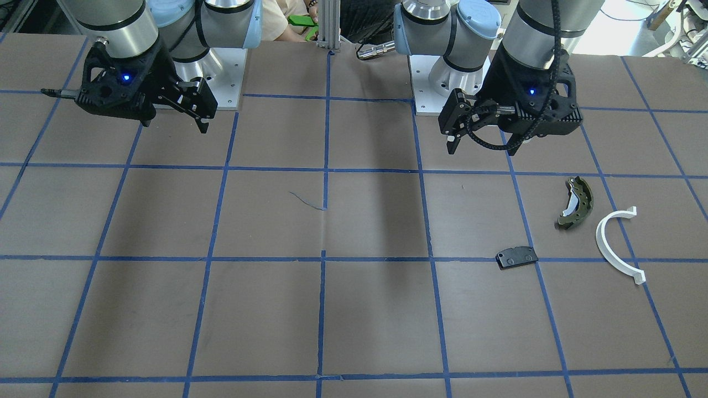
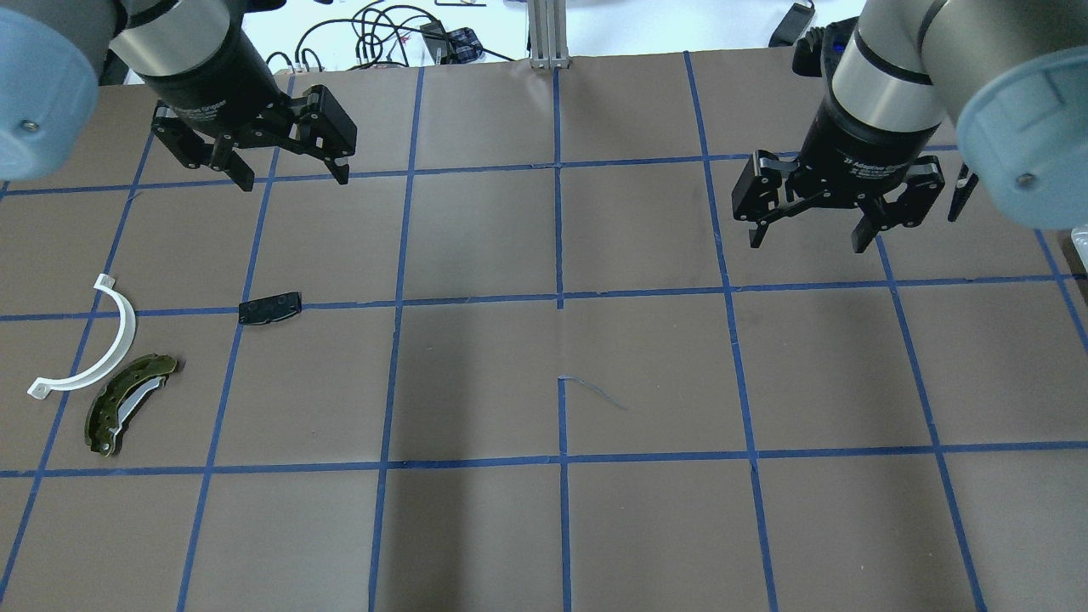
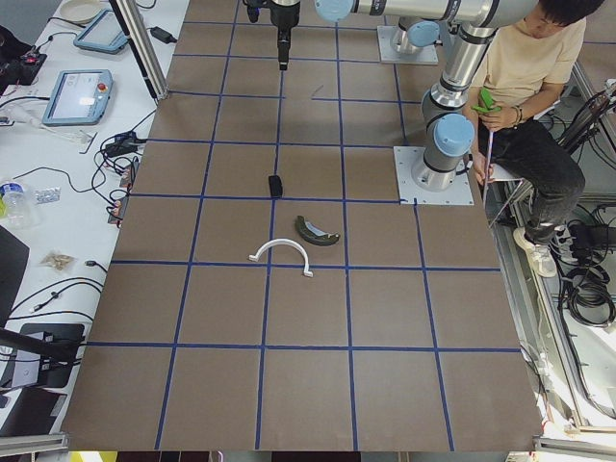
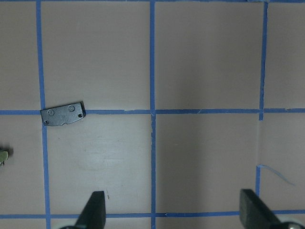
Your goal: Place bearing gear from tray to pile
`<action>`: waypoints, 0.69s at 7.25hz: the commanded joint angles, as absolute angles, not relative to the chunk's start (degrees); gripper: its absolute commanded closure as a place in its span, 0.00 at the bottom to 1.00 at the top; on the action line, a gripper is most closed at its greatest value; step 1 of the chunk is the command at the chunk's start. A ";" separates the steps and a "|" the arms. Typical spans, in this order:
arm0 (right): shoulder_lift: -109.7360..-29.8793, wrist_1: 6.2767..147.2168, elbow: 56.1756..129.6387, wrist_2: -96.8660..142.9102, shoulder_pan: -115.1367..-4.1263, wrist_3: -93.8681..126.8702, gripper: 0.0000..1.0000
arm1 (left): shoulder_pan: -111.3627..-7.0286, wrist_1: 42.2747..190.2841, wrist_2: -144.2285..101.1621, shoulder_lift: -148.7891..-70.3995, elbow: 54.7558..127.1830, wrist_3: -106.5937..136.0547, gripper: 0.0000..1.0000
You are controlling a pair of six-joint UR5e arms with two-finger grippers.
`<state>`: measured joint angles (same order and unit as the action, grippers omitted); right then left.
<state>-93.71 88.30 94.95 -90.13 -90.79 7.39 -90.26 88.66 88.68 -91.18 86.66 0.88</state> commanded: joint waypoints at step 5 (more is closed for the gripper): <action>-93.69 88.50 94.75 -91.32 -90.79 8.08 0.00 | -90.26 88.68 88.86 -91.05 86.75 0.79 0.00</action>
